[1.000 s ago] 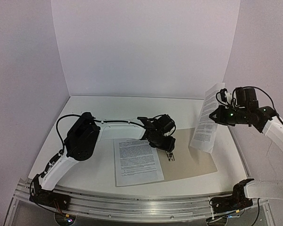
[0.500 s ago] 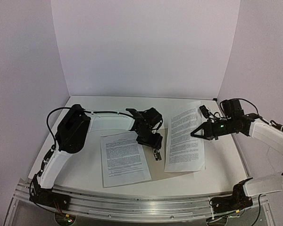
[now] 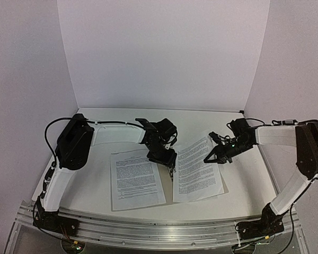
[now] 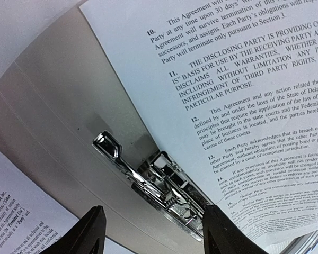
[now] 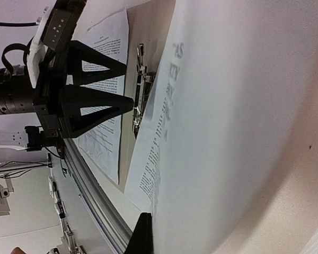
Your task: Put the files into the folder
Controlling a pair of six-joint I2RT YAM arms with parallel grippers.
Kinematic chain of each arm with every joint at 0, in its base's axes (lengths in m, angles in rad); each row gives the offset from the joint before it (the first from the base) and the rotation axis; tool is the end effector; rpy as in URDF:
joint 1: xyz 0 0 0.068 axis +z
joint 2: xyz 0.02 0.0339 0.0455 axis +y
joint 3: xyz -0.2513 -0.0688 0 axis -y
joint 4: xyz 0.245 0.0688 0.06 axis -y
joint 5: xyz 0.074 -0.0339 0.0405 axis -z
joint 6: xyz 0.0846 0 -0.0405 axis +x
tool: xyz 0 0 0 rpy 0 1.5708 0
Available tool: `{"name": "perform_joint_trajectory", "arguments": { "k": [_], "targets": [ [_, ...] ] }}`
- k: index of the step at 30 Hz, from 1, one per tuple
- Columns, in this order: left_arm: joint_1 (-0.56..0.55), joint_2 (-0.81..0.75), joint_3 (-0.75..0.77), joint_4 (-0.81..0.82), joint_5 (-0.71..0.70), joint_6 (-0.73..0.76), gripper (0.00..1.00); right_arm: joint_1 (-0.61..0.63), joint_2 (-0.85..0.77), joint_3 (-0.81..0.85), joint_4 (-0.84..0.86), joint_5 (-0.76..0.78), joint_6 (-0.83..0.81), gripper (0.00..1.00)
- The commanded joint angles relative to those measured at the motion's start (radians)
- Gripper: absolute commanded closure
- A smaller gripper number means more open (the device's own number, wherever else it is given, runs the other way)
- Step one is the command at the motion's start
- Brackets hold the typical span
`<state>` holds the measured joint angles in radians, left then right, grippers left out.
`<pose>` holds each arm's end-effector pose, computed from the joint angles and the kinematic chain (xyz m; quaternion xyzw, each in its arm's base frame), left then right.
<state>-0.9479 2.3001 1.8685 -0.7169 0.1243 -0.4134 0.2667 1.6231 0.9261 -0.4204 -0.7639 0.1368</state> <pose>0.2831 -0.4121 0.1088 0.2703 0.9378 -0.1788 0.1243 0.2920 0.1404 0.1317 -0.1423 0.8969 0.3976 0.1316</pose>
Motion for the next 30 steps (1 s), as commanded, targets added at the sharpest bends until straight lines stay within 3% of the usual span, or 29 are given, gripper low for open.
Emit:
{"name": "perform_joint_trajectory", "arguments": {
  "k": [1,9,13,22,30],
  "targets": [
    [0.020,-0.068,0.001,-0.015,0.014,0.022,0.36,-0.005,0.051,0.084,-0.006,-0.033,-0.054,1.00],
    [0.028,-0.125,0.046,-0.019,0.042,0.125,0.30,-0.005,0.199,0.198,-0.138,0.024,-0.223,1.00],
    [0.069,-0.193,0.031,-0.034,-0.030,0.222,0.26,-0.005,0.275,0.299,-0.263,0.100,-0.325,1.00],
    [0.268,-0.413,-0.372,-0.026,-0.170,0.317,0.21,-0.005,0.324,0.500,-0.451,0.257,-0.521,0.97],
    [0.368,-0.489,-0.592,0.012,-0.149,0.282,0.16,0.000,0.380,0.520,-0.469,0.146,-0.560,0.97]
  ]
}}
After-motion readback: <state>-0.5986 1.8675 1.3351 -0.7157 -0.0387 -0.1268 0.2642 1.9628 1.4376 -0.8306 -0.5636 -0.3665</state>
